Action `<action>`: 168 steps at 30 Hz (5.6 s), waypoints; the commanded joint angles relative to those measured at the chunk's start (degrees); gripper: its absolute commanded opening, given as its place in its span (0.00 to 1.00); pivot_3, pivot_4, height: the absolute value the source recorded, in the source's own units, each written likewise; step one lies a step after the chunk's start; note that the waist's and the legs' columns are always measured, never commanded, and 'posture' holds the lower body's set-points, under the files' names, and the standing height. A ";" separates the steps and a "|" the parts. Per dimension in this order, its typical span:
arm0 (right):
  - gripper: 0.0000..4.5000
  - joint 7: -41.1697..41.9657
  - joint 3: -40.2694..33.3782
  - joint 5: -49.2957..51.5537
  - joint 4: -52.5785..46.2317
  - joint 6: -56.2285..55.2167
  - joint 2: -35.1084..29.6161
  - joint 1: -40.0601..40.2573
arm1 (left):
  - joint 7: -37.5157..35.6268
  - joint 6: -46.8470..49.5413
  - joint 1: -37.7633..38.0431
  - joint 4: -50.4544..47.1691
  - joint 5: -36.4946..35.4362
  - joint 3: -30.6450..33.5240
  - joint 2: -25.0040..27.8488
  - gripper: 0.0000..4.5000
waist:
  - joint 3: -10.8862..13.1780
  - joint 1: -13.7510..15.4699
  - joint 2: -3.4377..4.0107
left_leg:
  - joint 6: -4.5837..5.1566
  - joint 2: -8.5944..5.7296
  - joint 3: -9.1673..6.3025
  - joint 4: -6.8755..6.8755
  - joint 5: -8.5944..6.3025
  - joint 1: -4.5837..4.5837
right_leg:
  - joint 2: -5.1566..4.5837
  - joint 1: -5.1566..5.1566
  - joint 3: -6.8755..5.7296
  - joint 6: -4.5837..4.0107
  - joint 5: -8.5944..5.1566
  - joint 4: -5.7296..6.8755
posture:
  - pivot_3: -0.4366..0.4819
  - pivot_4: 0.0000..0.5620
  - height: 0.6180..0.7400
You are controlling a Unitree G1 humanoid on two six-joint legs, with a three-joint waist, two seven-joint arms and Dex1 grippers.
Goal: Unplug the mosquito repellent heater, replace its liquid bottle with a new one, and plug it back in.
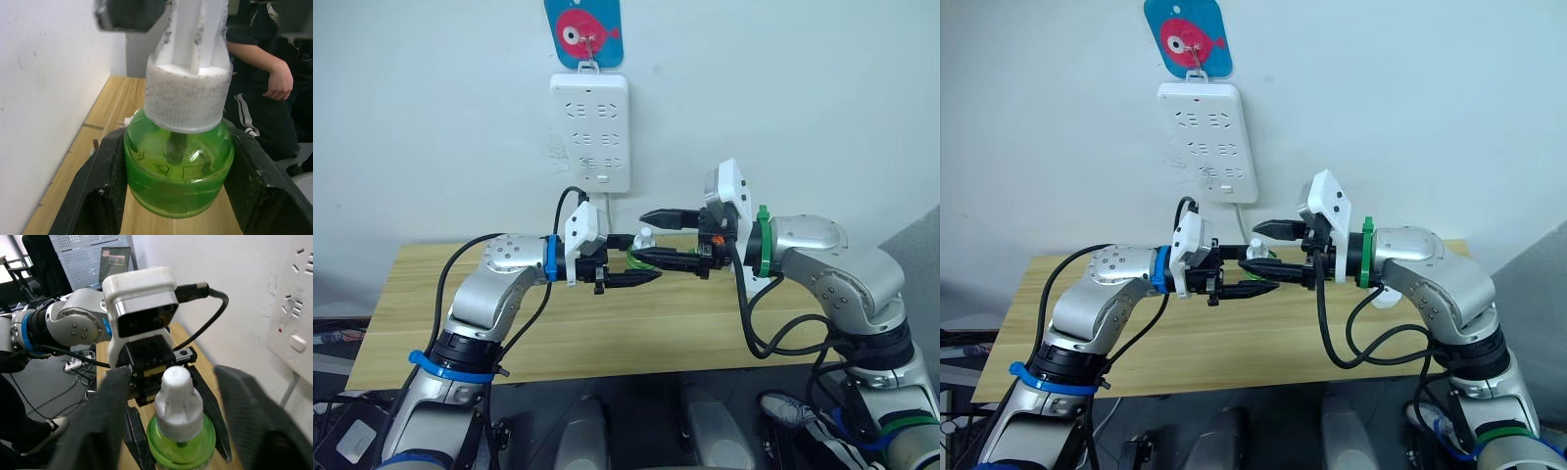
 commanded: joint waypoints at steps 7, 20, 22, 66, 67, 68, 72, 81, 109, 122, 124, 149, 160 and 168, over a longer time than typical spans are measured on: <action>0.05 3.36 -1.97 2.32 -0.34 -1.14 -0.32 -2.87 | 0.22 -0.68 0.09 -0.45 1.47 -0.18 0.51 0.52 | 0.00 -0.04 0.00 | 0.00 0.00 0.00 0.00 0.00 0.00 | 0.00 0.00 0.00 0.00 0.00 0.00 | 0.35 0.31 0.88; 0.05 -6.46 -1.12 -11.90 1.39 -14.63 0.12 8.70 | 1.53 -5.83 5.97 6.50 8.28 1.90 6.37 0.52 | -0.02 -0.11 -0.02 | 0.05 -0.01 0.04 -0.08 -0.03 -0.04 | -0.01 -0.06 0.04 0.00 0.00 -0.06 | 0.35 0.37 0.88; 0.05 -8.24 0.12 -16.07 2.70 -19.71 1.15 13.44 | 1.37 -5.16 7.39 5.05 7.89 2.27 7.51 0.52 | 0.00 -0.12 0.00 | 0.05 0.00 0.05 -0.06 -0.03 -0.04 | -0.01 -0.07 0.05 0.00 0.00 -0.03 | 0.36 0.39 0.88; 1.00 -3.68 -2.63 -2.56 -3.52 -7.79 -0.53 12.57 | -2.88 2.15 0.49 0.22 0.13 1.06 2.98 0.52 | 3.21 0.60 0.26 | 0.09 0.13 0.00 -0.06 -0.06 0.06 | 0.16 0.06 0.06 -0.03 -0.04 -0.04 | 0.32 0.41 0.88; 1.00 -3.77 -2.69 -1.85 -3.72 -6.48 -0.72 11.46 | -3.32 1.93 -0.44 0.57 0.02 0.94 2.40 0.52 | 3.17 0.58 0.23 | 0.09 0.11 0.00 -0.03 -0.05 0.02 | 0.13 0.04 0.04 -0.03 -0.03 -0.04 | 0.32 0.40 0.88; 1.00 -3.65 -3.07 -0.01 -3.84 -4.92 -0.36 10.26 | -4.22 2.43 -1.11 0.29 -0.54 0.76 2.29 0.52 | 3.11 0.54 0.20 | 0.08 0.10 0.00 -0.02 -0.05 0.01 | 0.11 0.04 0.04 -0.03 -0.03 -0.05 | 0.32 0.40 0.88; 1.00 -3.76 -3.04 4.21 -4.33 1.58 -1.01 7.24 | -5.91 3.66 -3.09 -0.52 -1.62 0.30 2.05 0.52 | 2.98 0.42 0.19 | 0.08 0.07 0.01 -0.04 -0.05 0.00 | 0.07 0.02 0.03 -0.03 -0.03 -0.06 | 0.32 0.39 0.88; 1.00 -2.30 0.39 0.93 -2.97 -2.71 1.26 5.03 | -5.81 4.29 -4.84 -0.63 -1.99 0.22 1.43 0.52 | 2.85 0.37 0.21 | 0.07 0.06 0.01 -0.03 -0.05 -0.02 | 0.07 -0.01 0.02 -0.02 -0.03 -0.06 | 0.33 0.38 0.88; 0.19 0.49 -0.26 -3.29 -0.02 -7.07 1.71 3.12 | -5.13 6.80 -4.71 -0.55 -2.75 0.82 2.37 0.80 | 2.50 0.38 0.18 | -0.04 0.07 0.01 -0.01 0.02 -0.02 | 0.06 -0.02 0.02 -0.03 -0.03 -0.04 | 0.33 0.34 0.88; 0.19 -26.09 -22.80 21.87 1.30 8.41 14.96 3.71 | 18.16 30.01 -1.45 -6.64 -24.42 15.66 -9.39 1.00 | 1.18 0.38 0.08 | -0.04 0.06 -0.01 0.01 0.02 -0.05 | 0.00 -0.02 0.01 -0.03 -0.02 0.01 | 0.34 0.31 0.88; 0.19 -31.88 -25.08 27.76 1.44 9.95 17.52 3.85 | 23.04 32.78 -1.87 -7.48 -28.70 18.00 -12.28 1.00 | 0.88 0.37 0.08 | -0.11 0.06 0.00 0.00 0.06 -0.05 | -0.02 -0.02 0.01 -0.03 -0.02 0.00 | 0.34 0.30 0.88; 0.19 -60.15 -20.68 64.16 1.02 -1.30 18.57 7.29 | 48.66 38.29 -5.32 -6.41 -55.40 22.52 -22.02 1.00 | -0.34 0.30 0.24 | 0.03 0.02 0.05 0.00 -0.02 -0.03 | 0.03 -0.02 0.05 -0.03 -0.02 0.02 | 0.34 0.30 0.88; 0.19 -59.64 -17.77 65.40 -0.06 -4.11 15.81 8.36 | 50.52 37.25 -5.28 -4.87 -58.84 22.13 -22.05 0.86 | -0.34 0.31 0.24 | 0.06 0.02 0.05 0.00 -0.03 -0.03 | 0.05 -0.01 0.06 -0.03 -0.02 0.01 | 0.34 0.31 0.88; 0.19 -59.26 -16.05 65.28 -0.75 -5.30 15.13 8.93 | 50.62 37.07 -4.71 -5.39 -59.04 20.79 -21.46 0.51 | -0.34 0.33 0.24 | 0.07 0.03 0.05 0.00 -0.04 -0.03 | 0.06 -0.01 0.07 -0.03 -0.03 0.00 | 0.34 0.32 0.88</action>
